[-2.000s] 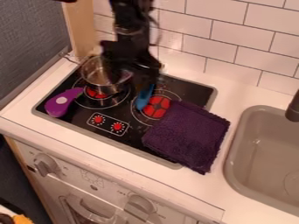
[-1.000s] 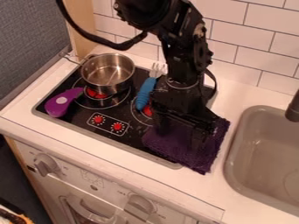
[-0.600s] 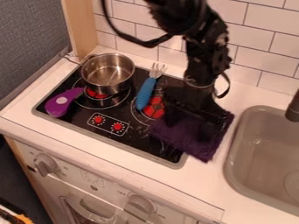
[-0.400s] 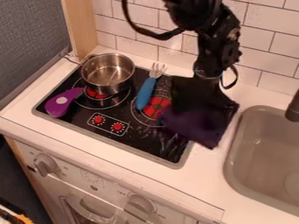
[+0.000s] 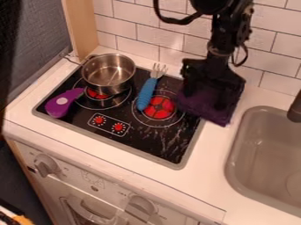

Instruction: Move the violet cloth to the top right of the burner

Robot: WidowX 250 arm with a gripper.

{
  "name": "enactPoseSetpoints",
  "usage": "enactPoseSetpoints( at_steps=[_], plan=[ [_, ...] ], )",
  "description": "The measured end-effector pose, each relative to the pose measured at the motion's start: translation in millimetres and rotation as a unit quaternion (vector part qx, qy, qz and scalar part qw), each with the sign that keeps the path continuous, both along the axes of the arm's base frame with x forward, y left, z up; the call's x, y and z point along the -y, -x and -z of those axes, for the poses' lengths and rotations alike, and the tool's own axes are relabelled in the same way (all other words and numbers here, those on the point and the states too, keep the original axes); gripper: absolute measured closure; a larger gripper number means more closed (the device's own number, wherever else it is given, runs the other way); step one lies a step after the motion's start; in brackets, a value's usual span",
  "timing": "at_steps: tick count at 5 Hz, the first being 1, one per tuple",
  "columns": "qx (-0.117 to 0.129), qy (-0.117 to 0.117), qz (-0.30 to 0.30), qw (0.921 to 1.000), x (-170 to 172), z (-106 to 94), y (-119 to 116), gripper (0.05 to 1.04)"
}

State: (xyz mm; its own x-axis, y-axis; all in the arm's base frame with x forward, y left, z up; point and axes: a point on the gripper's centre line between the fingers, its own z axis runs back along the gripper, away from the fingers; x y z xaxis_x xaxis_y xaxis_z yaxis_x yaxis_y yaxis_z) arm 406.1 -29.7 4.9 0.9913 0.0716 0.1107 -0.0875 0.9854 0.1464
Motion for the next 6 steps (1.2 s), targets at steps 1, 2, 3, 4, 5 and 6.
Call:
enactPoseSetpoints(
  at_steps=[1,2,3,4,5,6],
  plan=[
    [-0.009,0.015,-0.032,0.9993,-6,-1.2,-14,0.084],
    [-0.004,0.036,-0.022,0.9991,-7,-6.6,-5,0.085],
    [-0.010,0.054,-0.006,0.9985,-14,-25.5,18,0.085],
    [0.020,0.077,0.003,0.9968,-19,-72.3,11,0.085],
    [0.031,0.069,0.029,0.9967,-18,-101.8,10,0.085],
    [0.031,0.073,0.038,0.9961,-28,-123.8,30,0.084]
  ],
)
